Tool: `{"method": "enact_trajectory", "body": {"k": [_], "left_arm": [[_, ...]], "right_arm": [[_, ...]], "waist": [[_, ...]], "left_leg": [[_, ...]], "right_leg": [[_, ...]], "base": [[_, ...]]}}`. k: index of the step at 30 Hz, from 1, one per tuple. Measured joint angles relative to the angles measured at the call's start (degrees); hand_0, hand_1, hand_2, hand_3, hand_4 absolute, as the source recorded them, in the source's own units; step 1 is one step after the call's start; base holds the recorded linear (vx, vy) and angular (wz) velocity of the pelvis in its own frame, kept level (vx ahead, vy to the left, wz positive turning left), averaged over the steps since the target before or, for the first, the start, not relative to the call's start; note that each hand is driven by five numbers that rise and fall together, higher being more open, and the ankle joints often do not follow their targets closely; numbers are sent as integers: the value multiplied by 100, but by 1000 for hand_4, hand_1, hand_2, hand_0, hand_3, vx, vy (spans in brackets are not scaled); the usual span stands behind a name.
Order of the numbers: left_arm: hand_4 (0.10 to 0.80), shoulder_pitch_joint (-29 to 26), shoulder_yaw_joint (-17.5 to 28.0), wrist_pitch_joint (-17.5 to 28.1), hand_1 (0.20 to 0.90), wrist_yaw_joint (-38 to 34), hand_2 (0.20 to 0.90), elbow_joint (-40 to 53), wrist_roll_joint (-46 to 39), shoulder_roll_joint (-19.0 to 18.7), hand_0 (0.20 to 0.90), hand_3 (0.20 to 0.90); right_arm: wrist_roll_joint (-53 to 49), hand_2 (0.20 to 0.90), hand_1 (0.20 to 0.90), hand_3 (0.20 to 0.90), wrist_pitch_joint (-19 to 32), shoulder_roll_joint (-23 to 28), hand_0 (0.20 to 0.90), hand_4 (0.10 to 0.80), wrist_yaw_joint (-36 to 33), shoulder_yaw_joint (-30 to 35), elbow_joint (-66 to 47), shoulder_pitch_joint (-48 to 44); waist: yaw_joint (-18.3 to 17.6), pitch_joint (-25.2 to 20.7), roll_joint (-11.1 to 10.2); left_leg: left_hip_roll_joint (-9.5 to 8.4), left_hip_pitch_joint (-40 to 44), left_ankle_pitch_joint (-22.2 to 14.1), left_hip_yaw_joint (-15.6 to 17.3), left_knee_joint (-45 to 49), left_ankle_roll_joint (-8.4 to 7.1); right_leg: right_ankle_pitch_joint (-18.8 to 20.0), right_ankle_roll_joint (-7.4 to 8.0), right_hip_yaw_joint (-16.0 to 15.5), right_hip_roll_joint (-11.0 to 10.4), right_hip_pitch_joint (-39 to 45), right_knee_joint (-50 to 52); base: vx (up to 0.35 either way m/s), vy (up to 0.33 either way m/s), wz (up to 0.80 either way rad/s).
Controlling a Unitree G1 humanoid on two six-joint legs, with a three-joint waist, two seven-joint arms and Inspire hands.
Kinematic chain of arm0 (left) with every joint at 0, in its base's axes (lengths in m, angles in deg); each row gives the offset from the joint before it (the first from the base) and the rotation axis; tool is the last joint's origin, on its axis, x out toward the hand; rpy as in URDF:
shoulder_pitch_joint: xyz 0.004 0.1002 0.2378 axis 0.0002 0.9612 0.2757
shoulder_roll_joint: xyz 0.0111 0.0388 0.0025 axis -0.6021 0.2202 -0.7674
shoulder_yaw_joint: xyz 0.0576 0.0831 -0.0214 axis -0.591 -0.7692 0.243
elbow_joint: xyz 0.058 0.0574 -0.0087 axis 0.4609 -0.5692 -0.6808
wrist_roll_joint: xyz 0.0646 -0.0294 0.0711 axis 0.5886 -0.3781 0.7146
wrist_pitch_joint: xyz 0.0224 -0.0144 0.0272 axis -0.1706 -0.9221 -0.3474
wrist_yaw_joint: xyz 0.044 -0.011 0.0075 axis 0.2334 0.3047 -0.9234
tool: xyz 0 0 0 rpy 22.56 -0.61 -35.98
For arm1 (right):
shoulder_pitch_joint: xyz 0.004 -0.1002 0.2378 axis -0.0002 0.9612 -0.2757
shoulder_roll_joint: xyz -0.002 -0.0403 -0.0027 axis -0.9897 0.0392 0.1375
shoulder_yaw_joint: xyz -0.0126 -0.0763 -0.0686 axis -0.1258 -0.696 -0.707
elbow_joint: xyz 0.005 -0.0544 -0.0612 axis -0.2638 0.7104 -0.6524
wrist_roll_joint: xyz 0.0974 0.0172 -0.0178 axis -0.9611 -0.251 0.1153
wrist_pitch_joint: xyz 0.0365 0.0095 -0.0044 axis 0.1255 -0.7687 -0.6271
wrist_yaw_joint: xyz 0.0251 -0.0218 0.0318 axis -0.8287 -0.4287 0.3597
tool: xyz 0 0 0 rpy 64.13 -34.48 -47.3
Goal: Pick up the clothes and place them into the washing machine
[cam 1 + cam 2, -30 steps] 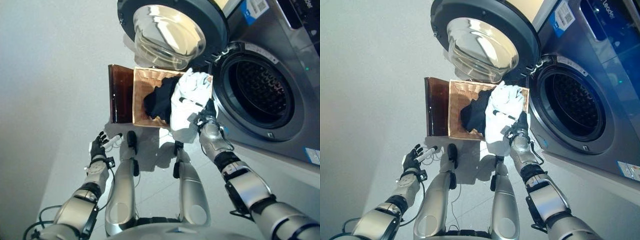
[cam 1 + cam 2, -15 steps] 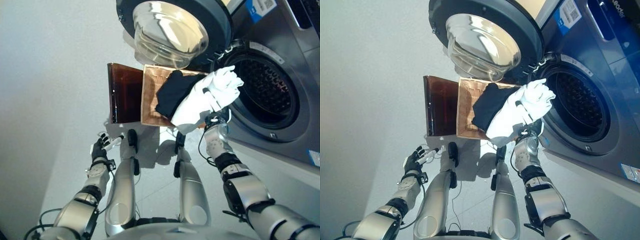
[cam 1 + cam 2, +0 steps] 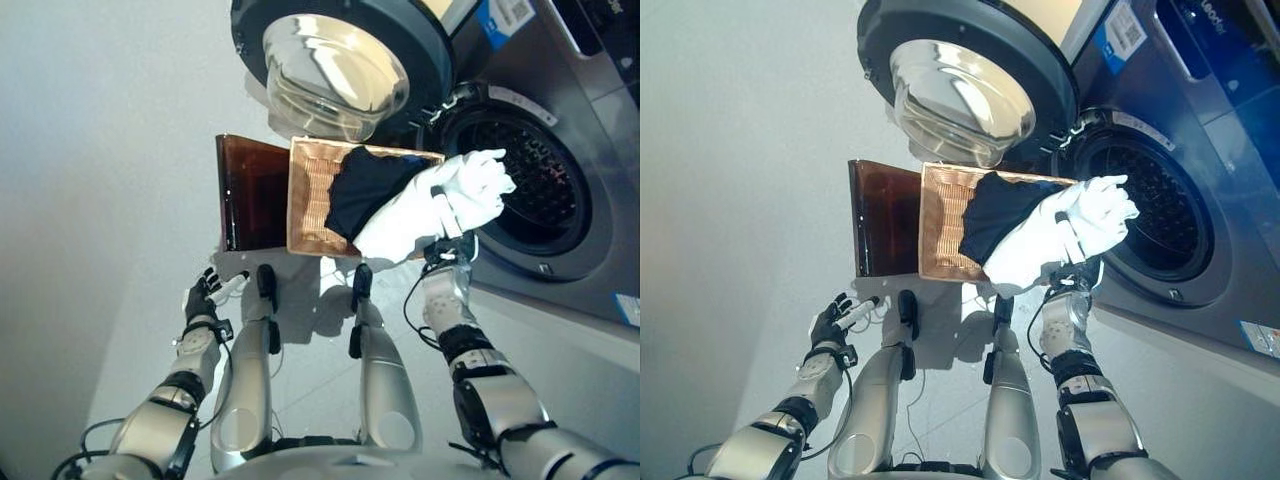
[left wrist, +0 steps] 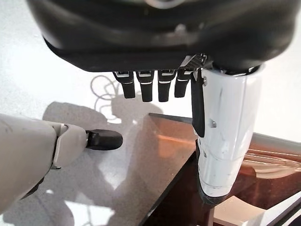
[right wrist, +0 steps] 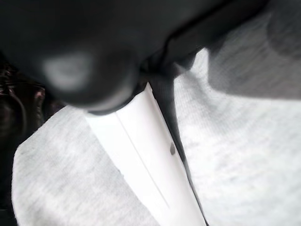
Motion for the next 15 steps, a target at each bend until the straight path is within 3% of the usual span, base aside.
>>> {"method": "enact_trajectory", "body": {"k": [15], "left_arm": [[800, 373, 259, -164, 900, 93, 900, -236, 8, 25, 900, 900]], "right_arm": [[-1067, 200, 200, 200, 240, -292, 200, 300, 380, 400, -673, 596]], "waist": [[-138, -623, -327]], "left_leg": [[1, 8, -231, -30, 286, -3]], "right_leg": [[-16, 23, -4, -26, 184, -102]], "base": [[0, 1, 0]]}}
